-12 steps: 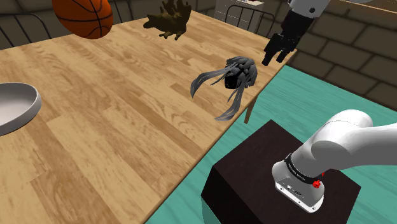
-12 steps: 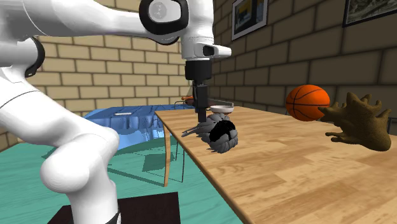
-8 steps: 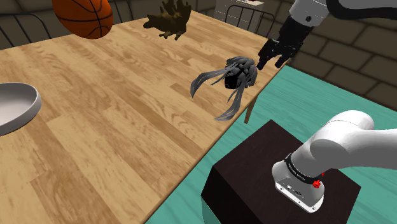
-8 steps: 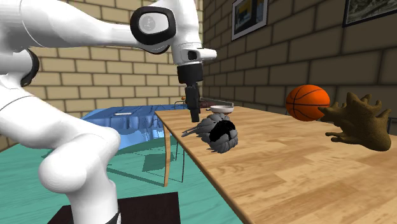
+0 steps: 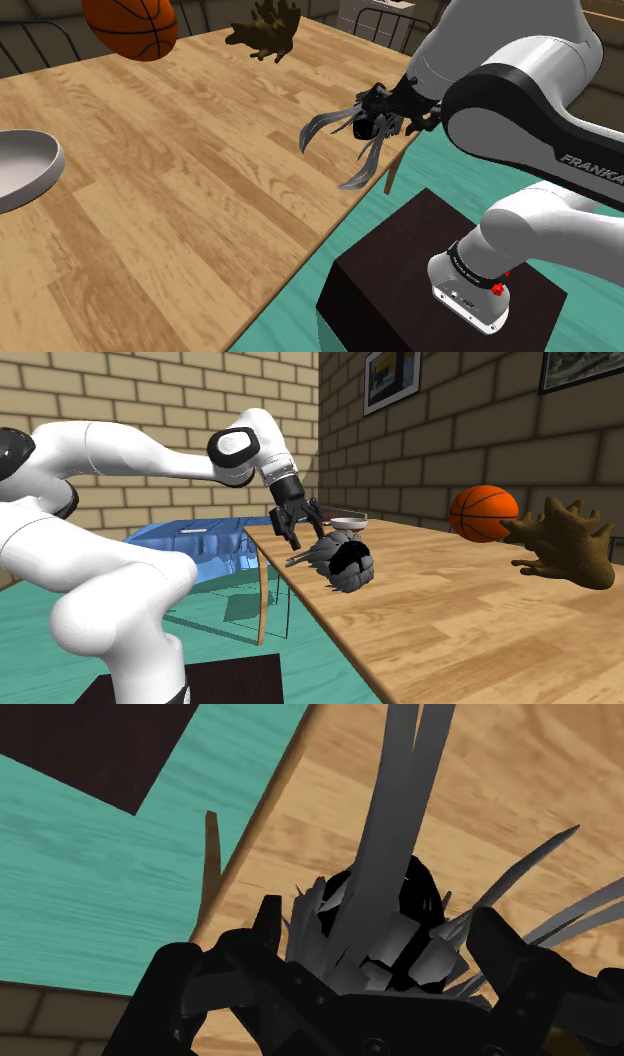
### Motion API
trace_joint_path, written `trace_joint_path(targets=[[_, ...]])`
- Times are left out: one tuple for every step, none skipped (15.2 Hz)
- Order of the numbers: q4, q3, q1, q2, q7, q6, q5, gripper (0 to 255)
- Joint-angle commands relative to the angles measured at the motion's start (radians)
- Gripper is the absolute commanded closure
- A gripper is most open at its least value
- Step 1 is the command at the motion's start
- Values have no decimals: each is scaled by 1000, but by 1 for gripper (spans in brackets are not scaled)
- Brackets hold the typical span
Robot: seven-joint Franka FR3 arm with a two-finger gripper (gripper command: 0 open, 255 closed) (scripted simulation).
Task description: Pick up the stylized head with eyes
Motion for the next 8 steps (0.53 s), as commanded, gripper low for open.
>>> trace_joint_path(targets=[[0, 61, -24, 2, 78, 24, 17, 0], [-12, 68, -21, 1, 81, 35, 23, 0], [-24, 75, -18, 0, 84, 46, 28, 0], [-37, 82, -14, 0, 87, 57, 33, 0], [-49, 89, -11, -1, 90, 68, 39, 0], [-61, 97, -7, 0, 93, 80, 44, 0], [-79, 108, -2, 0, 98, 98, 53, 0], [-79, 109, -2, 0, 98, 98, 53, 0]])
